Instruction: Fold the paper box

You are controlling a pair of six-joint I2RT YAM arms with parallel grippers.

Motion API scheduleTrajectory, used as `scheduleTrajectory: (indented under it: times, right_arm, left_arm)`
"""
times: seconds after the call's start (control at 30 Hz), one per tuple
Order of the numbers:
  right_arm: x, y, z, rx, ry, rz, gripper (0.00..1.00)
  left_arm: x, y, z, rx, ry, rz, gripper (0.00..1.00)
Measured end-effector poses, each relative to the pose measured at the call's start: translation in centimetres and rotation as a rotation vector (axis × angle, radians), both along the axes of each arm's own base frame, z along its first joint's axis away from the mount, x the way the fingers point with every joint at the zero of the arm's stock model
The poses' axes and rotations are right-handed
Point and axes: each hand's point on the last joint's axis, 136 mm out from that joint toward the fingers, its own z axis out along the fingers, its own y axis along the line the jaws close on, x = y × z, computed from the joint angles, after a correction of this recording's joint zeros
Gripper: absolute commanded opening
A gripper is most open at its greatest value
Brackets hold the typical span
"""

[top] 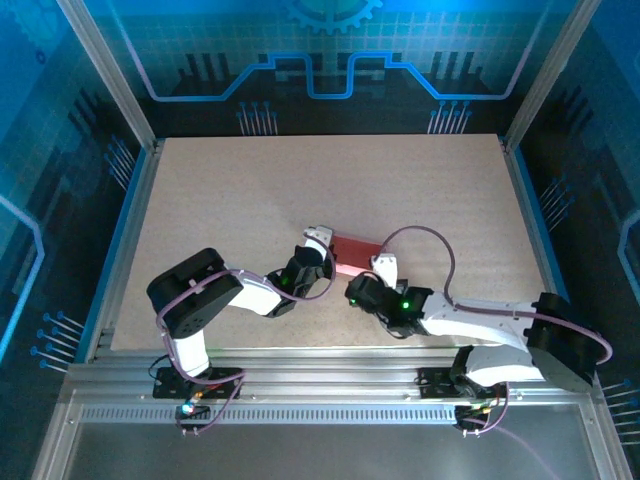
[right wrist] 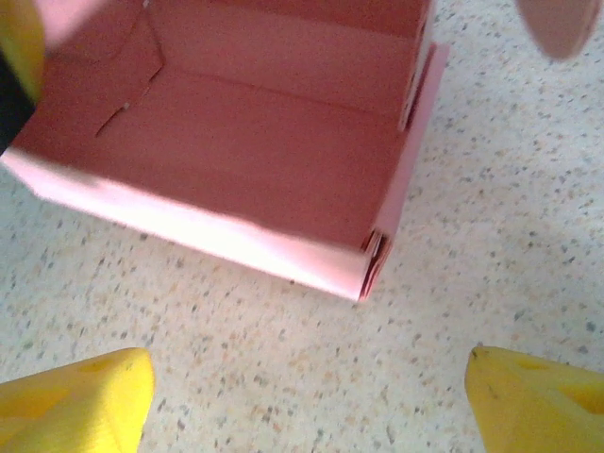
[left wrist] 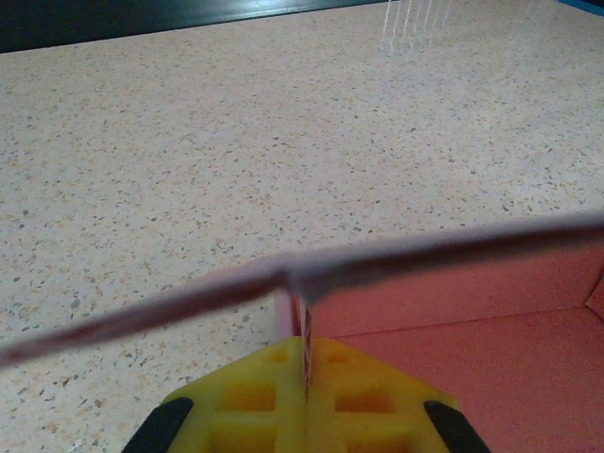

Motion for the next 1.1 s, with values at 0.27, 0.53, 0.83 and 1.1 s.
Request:
scheduleTrajectory:
  times: [0.27, 0.53, 0.83, 1.1]
  right_arm:
    - [-1.8, -0.5, 2.5, 0.054, -0.070, 0.062, 0.89]
    - [-0.5, -5.6, 5.4, 0.073, -0.154, -0.010, 0.89]
    - [2.7, -11.5, 5.5, 0.058, -0.121, -0.148, 0.89]
    - [7.7, -11.9, 5.4, 0.237, 0.020, -0.210, 0.90]
  left_arm:
    - [0.0, 0.0, 0.0, 0.000, 0.000, 0.000, 0.00]
    - [0.0, 0.0, 0.0, 0.003, -0.002, -0.001, 0.00]
    - [0.0, 0.0, 0.0, 0.013, -0.006, -0.005, 0.00]
    - [0.1, 0.0, 0.0, 0.009, -0.009, -0.005, 0.04]
